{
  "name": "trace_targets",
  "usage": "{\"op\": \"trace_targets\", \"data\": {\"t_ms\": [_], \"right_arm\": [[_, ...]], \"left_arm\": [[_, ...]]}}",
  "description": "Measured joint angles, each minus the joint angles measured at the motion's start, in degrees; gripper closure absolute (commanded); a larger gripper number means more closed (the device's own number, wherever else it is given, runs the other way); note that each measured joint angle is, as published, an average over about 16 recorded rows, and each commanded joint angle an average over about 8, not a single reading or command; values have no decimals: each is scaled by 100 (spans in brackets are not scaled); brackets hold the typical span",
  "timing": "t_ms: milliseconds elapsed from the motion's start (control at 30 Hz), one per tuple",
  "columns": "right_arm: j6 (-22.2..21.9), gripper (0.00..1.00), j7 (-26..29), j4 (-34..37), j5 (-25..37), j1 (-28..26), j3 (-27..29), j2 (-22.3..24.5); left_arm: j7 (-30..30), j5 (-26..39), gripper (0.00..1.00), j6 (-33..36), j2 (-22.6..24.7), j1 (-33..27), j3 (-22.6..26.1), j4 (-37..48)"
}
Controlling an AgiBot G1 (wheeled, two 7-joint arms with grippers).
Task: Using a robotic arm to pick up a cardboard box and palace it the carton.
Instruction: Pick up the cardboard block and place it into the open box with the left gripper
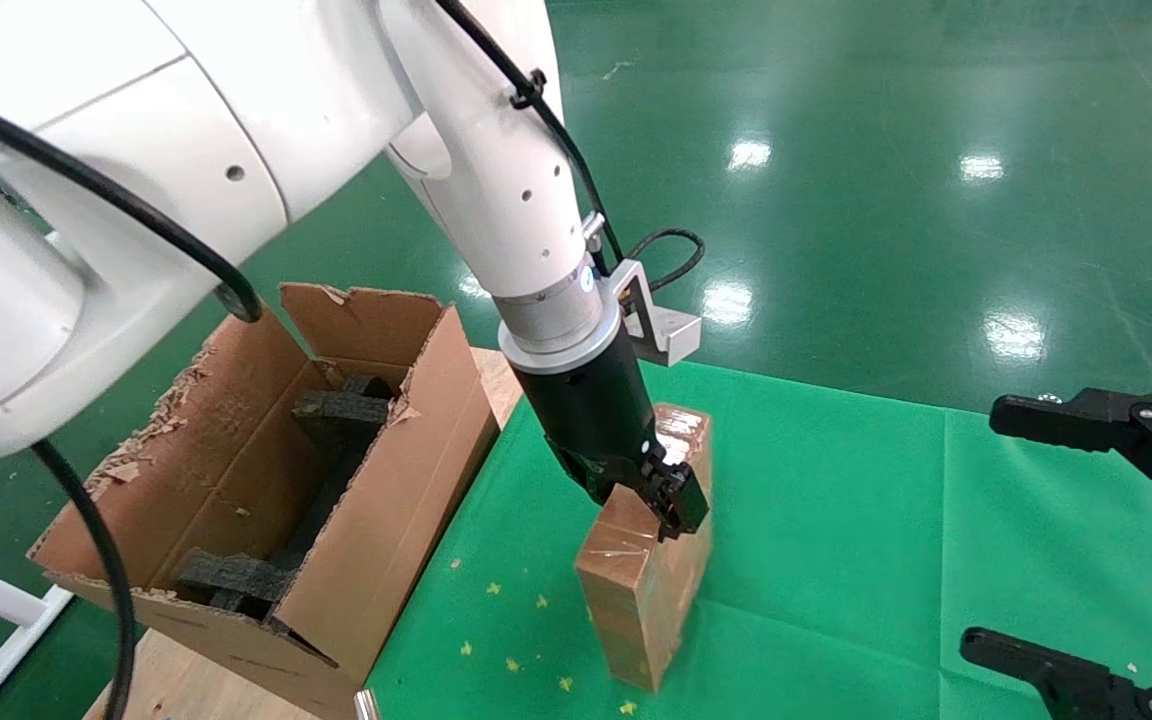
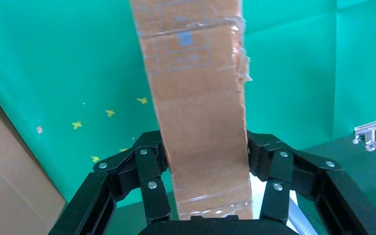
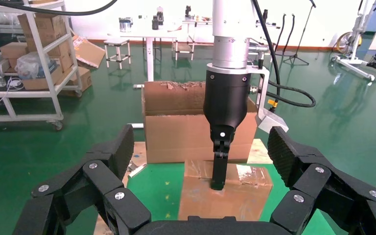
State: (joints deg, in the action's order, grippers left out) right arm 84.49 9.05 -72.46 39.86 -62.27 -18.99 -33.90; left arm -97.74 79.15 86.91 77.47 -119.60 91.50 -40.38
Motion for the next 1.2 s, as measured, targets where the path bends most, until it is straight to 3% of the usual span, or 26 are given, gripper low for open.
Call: {"op": "trace_targets", "data": {"t_ms": [300,633,900,1200], "right_arm": [[0,0,0,1,0,0,-1,0],[0,0,-1,1,-1,-1,-2,0],[0,0,-2,2,-1,-1,-3,1],[0,0,-2,2,-2,-1,-3,1]], "left_arm": [[445,-7,100,-293,-377,-545,-242,256],[1685,152,100,-567,-845,-1672,-518,1347],[2674,535,100,-508,-1101,-2273,-394,2242],[3532,973,100,-270,-1577,-2442,-115,2783]]}}
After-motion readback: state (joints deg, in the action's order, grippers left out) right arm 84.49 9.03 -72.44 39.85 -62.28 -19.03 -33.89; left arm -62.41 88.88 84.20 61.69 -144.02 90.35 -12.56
